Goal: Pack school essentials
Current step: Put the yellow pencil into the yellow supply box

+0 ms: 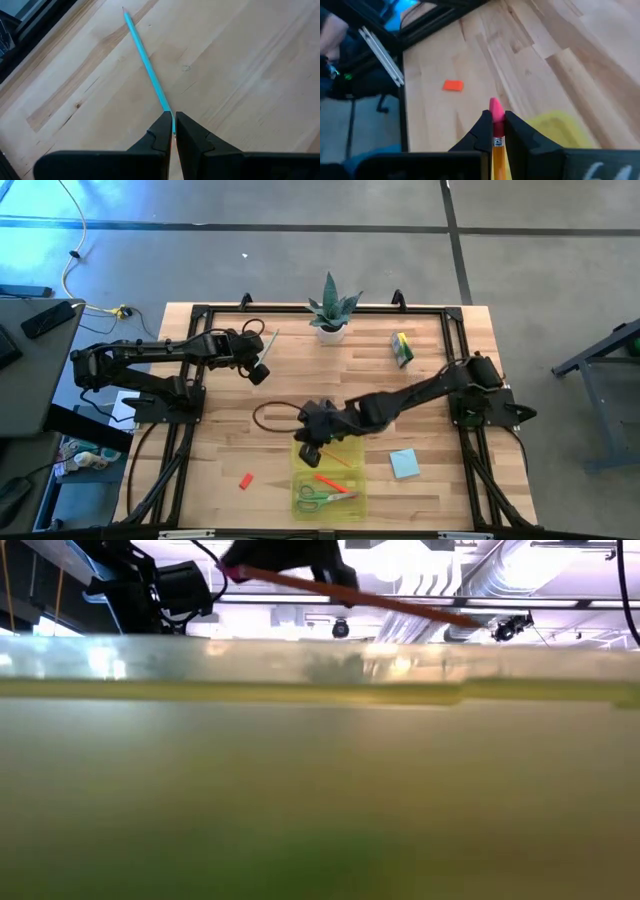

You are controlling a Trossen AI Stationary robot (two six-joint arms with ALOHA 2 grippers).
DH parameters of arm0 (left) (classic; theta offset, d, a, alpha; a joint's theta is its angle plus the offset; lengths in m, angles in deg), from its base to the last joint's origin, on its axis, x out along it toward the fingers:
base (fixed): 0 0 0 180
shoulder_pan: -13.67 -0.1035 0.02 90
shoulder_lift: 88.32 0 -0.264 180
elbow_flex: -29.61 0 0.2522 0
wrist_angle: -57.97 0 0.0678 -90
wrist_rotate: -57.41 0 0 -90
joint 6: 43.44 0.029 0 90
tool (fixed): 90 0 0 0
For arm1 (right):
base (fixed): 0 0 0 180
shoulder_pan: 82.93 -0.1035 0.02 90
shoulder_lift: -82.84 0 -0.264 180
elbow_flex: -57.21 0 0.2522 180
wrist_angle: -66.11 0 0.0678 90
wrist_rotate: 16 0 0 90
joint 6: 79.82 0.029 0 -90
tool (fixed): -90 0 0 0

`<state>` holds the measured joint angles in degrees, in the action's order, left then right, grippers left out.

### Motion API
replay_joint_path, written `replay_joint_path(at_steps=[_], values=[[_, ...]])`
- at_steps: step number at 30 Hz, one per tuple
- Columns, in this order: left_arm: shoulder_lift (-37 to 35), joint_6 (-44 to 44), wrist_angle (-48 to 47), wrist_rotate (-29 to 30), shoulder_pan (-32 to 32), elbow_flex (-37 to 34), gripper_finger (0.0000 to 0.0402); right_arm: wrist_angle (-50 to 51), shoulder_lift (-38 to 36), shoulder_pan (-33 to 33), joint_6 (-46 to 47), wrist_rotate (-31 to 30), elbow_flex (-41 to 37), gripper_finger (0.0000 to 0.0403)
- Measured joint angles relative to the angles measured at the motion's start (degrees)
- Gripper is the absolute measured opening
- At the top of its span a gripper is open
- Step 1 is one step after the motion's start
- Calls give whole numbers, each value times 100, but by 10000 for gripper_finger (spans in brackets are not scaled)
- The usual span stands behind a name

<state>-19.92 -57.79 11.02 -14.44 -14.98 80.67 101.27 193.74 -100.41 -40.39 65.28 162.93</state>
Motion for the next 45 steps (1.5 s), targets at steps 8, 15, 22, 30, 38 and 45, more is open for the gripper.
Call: replay_joint_path(at_steps=[8, 15, 22, 30, 38, 45], values=[[0, 55, 0, -24, 2, 0, 14, -16, 19, -571, 982, -902, 0, 16], [0, 152, 0, -183, 2, 0, 14, -77, 291, -902, 1476, -1339, 2, 17], [0, 300, 2, -304, 2, 0, 14, -108, 655, -1091, 1580, -1546, 2, 17], [0, 304, 9, -302, 2, 0, 14, -122, 847, -1167, 1444, -1399, 1, 17], [0, 304, 9, -297, 2, 0, 14, -82, 851, -1286, 1259, -1230, 0, 17], [0, 258, 9, -281, 2, 0, 14, -74, 862, -1304, 1152, -1043, 1, 17]])
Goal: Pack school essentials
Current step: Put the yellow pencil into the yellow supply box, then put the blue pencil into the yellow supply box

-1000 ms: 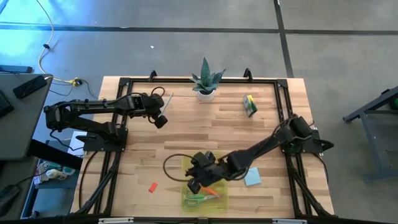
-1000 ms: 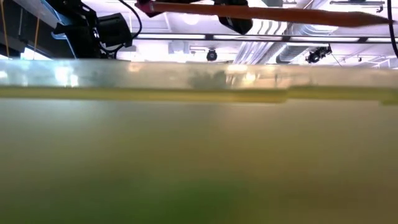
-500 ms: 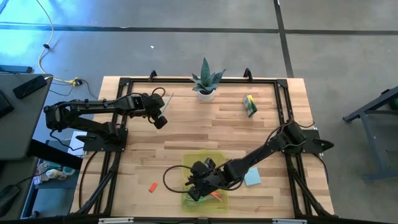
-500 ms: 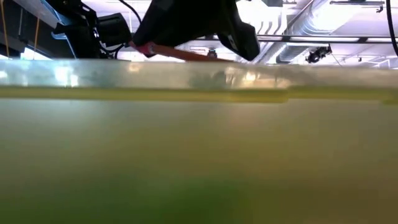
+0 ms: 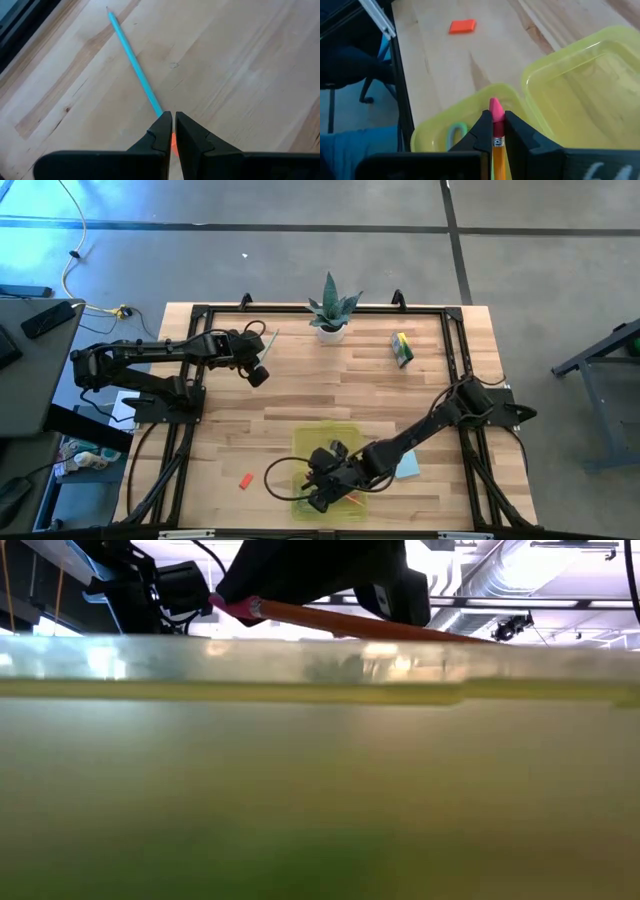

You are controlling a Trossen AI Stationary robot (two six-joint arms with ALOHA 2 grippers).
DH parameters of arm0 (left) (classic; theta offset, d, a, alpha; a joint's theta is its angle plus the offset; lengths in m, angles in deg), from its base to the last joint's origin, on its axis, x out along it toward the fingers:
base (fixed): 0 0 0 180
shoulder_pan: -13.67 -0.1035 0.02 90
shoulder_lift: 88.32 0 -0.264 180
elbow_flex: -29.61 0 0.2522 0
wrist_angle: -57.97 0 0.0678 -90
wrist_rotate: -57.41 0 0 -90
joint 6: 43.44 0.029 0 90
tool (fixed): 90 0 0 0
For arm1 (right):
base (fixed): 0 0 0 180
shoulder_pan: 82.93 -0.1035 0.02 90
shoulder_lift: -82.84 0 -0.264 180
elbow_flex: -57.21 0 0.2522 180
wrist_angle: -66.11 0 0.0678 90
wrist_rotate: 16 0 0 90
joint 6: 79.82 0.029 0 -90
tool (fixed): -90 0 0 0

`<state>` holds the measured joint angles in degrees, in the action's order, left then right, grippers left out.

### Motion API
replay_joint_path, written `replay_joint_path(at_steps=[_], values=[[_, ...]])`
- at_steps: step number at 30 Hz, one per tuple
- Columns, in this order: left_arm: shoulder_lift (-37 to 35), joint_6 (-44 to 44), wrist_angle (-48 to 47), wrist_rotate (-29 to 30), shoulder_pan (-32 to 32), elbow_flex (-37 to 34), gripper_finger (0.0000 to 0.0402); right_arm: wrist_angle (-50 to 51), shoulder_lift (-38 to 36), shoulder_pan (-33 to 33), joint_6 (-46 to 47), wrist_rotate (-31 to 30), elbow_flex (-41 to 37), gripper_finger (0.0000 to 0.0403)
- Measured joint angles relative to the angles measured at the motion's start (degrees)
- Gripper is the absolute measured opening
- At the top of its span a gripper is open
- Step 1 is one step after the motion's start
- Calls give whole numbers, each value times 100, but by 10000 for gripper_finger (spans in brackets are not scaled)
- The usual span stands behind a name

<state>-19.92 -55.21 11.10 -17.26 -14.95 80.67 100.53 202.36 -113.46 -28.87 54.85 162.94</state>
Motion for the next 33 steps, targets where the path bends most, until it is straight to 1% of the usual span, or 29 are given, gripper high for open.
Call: replay_joint_path(at_steps=[5, 7, 12, 16, 21, 24, 29, 33], values=[[0, -4, 0, 3, 0, 0, 14, 1, 20, -2, -88, 124, -1, 25], [0, -4, 0, 4, 0, 0, 14, 2, 20, -2, -130, 126, -1, 40], [0, -2, 0, 4, 0, 0, 14, 22, 20, -2, -152, 135, -1, 92], [0, -2, 0, 17, 0, 0, 14, 23, 11, -2, -274, 142, -1, 116], [0, 0, 0, 346, 0, 0, 14, 86, -6, 37, -462, 177, -1, 121], [0, 87, -2, 458, -2, 0, 20, 388, -121, 108, -552, 149, -1, 122], [0, 212, -7, 414, -1, 0, 50, 896, -416, 213, -788, -409, -1, 122], [0, 392, -9, 301, -17, 0, 86, 1181, -659, 290, -1066, -595, -1, 122]])
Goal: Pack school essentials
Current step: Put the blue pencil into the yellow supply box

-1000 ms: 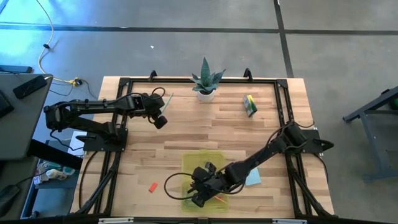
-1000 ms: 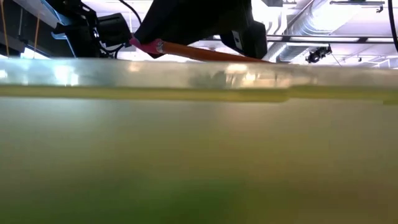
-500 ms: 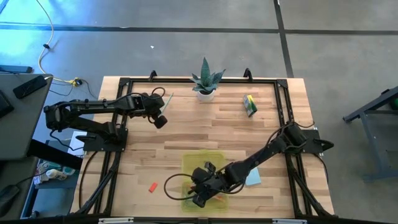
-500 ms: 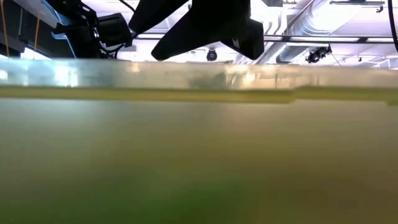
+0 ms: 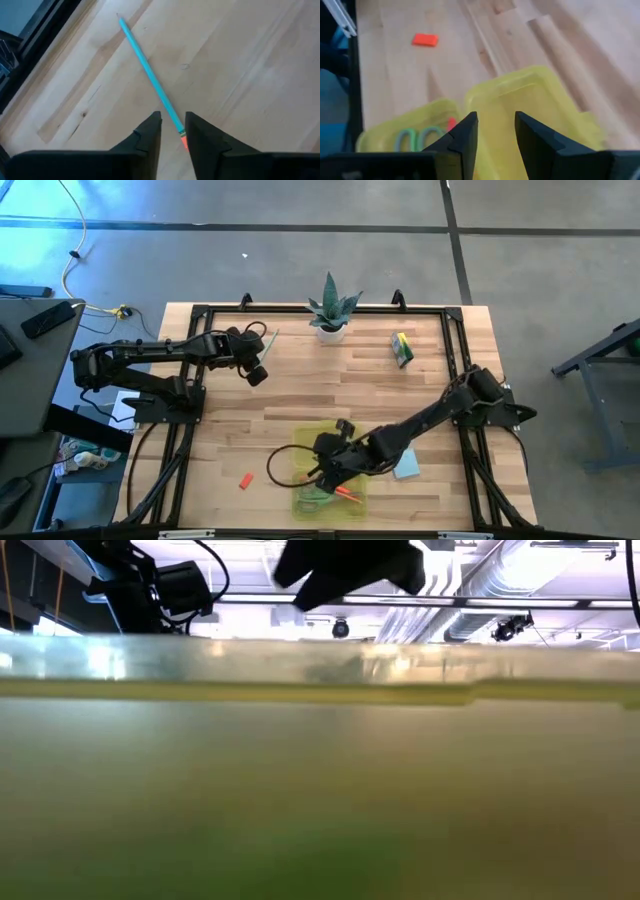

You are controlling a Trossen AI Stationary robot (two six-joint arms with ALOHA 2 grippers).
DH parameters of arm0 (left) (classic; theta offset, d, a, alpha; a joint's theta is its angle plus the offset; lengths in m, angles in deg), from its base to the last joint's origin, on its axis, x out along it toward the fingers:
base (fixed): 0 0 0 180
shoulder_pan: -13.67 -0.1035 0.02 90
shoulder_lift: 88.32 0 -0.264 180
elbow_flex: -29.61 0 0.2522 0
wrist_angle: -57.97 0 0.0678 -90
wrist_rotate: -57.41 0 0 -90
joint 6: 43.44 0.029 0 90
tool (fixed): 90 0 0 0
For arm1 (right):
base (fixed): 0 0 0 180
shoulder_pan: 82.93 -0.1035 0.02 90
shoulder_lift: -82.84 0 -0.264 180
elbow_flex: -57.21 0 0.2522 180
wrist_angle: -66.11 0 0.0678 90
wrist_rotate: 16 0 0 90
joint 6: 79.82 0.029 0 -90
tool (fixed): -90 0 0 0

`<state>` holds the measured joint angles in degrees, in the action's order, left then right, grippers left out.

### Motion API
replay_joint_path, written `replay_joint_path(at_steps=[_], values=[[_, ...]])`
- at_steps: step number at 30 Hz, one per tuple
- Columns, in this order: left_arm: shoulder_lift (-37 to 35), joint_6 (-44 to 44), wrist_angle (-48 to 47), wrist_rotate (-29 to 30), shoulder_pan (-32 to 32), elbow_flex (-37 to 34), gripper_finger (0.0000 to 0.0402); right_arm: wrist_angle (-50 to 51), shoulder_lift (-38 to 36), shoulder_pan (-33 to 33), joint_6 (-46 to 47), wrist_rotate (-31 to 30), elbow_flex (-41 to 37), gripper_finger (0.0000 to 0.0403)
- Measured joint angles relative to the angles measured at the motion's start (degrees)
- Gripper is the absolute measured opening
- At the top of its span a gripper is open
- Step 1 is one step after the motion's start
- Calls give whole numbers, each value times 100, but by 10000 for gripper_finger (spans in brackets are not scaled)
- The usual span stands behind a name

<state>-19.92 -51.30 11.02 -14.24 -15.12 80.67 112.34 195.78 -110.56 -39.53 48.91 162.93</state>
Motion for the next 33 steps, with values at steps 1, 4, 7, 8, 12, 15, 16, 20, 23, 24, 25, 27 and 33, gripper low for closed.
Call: replay_joint_path(at_steps=[1, 4, 7, 8, 12, 15, 16, 20, 23, 24, 25, 27, 33], values=[[0, -2, 0, -2, -19, 0, 96, 49, -57, 32, -54, -42, 0, 122], [0, -117, -7, -16, -81, 2, 124, 270, -252, 144, -302, -323, 0, 122], [0, -370, -77, -163, -162, 2, 146, 580, -423, 293, -330, -578, 1, 122], [0, -414, -95, -264, -196, 2, 152, 681, -474, 353, -330, -626, 0, 122], [12, -546, -159, -625, -279, -6, 161, 996, -707, 555, -330, -641, 0, 122], [13, -546, -82, -750, -311, -141, 160, 1217, -885, 705, -330, -639, 0, 122], [14, -546, -77, -754, -328, -194, 160, 1249, -950, 751, -332, -641, 2, 122], [15, -555, -24, -739, -352, -340, 159, 1413, -1164, 877, -599, -645, 0, 122], [15, -773, 48, -738, -350, -404, 159, 1486, -1260, 965, -783, -641, 0, 122], [15, -837, 72, -715, -350, -429, 159, 1490, -1286, 988, -833, -641, 0, 122], [16, -850, 97, -716, -350, -461, 159, 1512, -1301, 1014, -883, -641, 0, 122], [24, -855, 150, -767, -350, -512, 159, 1515, -1306, 1061, -971, -640, 0, 122], [31, -921, 243, -794, -409, -540, 159, 1564, -1304, 1159, -1077, -593, 0, 122]])
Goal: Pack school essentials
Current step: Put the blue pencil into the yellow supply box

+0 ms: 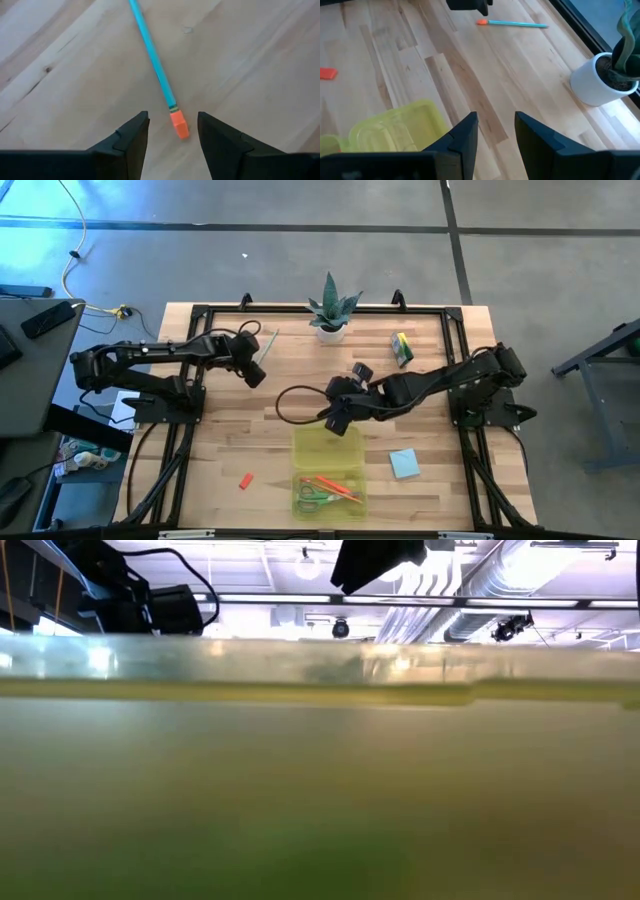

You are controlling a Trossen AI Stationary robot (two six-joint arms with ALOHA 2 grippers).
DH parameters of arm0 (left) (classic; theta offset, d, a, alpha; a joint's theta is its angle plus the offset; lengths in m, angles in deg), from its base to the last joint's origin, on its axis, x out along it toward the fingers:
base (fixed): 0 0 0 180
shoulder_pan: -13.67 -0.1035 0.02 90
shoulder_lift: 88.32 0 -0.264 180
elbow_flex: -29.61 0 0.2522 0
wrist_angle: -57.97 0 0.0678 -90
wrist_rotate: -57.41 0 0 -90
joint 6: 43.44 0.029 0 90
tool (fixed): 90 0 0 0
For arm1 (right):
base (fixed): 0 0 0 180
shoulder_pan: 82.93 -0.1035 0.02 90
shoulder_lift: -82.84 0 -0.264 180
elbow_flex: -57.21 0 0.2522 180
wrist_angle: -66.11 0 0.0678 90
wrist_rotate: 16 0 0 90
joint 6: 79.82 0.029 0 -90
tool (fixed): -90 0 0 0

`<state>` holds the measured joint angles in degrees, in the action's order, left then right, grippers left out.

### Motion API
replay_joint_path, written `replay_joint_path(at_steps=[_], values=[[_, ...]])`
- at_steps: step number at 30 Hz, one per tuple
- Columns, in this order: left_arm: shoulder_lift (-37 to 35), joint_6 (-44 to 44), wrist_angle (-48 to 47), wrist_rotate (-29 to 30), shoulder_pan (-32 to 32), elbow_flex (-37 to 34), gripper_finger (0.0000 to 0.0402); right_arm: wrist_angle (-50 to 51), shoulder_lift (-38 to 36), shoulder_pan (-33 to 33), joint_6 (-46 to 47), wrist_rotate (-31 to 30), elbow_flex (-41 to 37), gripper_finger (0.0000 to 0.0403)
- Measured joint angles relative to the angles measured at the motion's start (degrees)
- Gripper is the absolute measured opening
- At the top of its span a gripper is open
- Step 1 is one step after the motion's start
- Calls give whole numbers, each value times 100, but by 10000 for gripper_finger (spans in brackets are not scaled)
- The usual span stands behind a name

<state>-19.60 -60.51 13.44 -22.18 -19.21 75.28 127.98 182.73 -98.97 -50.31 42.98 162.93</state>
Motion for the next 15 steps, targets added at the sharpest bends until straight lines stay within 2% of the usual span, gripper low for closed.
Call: replay_joint_path(at_steps=[15], values=[[1083, 168, 475, -184, -285, 2, 159, 20, 4, 2, 0, 9, 0, 122]])
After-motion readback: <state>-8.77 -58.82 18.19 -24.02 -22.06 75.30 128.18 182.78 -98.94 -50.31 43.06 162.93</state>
